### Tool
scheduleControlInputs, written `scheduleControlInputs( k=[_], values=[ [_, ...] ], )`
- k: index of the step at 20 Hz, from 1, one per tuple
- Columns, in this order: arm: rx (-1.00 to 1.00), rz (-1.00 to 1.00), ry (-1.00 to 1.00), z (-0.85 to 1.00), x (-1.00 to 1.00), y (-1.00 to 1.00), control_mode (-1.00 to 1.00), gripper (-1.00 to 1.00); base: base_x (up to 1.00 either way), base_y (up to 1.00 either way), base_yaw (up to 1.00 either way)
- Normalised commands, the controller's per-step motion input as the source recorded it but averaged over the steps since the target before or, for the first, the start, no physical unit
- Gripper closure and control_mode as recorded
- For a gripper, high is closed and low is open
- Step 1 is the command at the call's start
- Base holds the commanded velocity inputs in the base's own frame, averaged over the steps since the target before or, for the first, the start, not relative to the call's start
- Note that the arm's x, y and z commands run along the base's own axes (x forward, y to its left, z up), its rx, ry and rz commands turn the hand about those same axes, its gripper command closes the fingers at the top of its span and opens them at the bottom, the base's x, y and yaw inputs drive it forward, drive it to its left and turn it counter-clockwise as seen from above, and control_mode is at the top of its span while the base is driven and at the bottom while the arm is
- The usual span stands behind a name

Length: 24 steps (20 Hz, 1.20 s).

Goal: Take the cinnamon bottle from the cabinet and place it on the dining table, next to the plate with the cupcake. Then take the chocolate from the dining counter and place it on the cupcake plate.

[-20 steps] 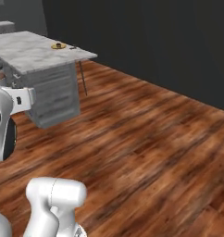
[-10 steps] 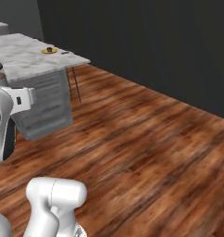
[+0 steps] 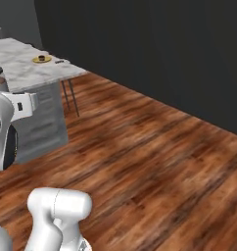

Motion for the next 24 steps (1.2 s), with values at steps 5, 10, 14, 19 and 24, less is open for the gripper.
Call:
scheduleControlInputs(
  k=[5,10,14,19,24],
  values=[
    [0.0,0.0,0.0,0.0,0.0,0.0,1.0,1.0,0.94,0.03,0.0],
    [0.0,0.0,0.0,0.0,0.0,0.0,1.0,1.0,0.94,0.03,0.0],
    [0.0,0.0,0.0,0.0,0.0,0.0,1.0,1.0,0.94,0.03,0.0],
    [0.0,0.0,0.0,0.0,0.0,0.0,1.0,1.0,0.94,0.03,0.0],
    [0.0,0.0,0.0,0.0,0.0,0.0,1.0,1.0,0.93,0.05,0.0]
  ],
)
